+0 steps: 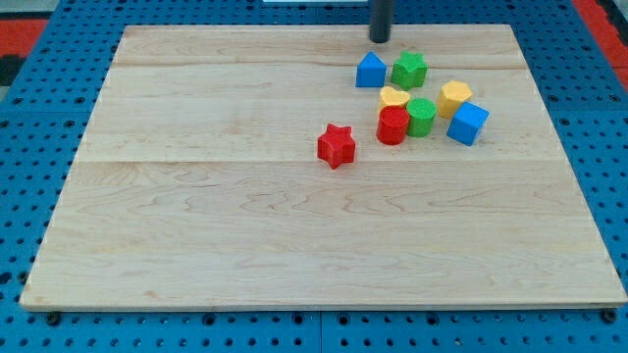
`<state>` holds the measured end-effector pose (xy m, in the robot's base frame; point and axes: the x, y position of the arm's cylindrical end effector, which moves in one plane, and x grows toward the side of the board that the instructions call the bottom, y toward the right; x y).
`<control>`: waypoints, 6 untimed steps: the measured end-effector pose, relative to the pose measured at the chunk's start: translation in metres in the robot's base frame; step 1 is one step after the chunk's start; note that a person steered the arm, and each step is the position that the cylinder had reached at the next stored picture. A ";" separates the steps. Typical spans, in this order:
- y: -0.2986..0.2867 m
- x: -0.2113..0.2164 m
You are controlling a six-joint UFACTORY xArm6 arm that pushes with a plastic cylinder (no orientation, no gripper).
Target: Slightly move the green star to the right
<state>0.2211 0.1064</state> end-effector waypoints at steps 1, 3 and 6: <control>-0.006 0.039; -0.042 0.056; -0.055 -0.004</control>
